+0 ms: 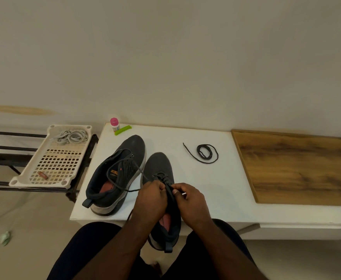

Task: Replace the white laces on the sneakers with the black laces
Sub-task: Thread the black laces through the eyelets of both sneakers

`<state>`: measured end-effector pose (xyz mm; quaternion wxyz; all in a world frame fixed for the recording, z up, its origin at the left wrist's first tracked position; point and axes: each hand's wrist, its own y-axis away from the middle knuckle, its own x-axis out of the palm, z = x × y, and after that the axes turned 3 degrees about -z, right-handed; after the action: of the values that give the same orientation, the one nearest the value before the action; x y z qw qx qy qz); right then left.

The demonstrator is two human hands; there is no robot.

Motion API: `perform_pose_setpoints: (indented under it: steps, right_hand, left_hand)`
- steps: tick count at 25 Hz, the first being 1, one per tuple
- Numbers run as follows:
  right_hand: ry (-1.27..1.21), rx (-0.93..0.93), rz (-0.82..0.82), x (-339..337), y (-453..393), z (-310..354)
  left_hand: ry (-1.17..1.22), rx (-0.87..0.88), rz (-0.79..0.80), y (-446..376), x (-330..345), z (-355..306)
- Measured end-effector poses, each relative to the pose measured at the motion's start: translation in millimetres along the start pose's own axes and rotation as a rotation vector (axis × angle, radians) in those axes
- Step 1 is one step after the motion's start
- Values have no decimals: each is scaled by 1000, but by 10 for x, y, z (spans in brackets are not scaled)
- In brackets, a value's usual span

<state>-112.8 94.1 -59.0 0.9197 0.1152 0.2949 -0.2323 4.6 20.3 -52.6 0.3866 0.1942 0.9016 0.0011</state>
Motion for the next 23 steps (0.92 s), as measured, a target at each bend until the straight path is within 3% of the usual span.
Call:
perform_pose_setpoints:
  steps: [5,12,17,23]
  right_hand:
    - [-22,32,29,-37,-54,55]
    - [47,34,21,-5,-108,153]
    - [-98,106,-59,-11,-98,124]
    - [-77,109,28,-57,-165,117]
  left_hand:
    - [25,-39,-27,12,15,-16]
    - [307,-70,11,78,-161,-7]
    - [206,67,17,105,-212,66]
    - [-51,330,53,183,-298,58]
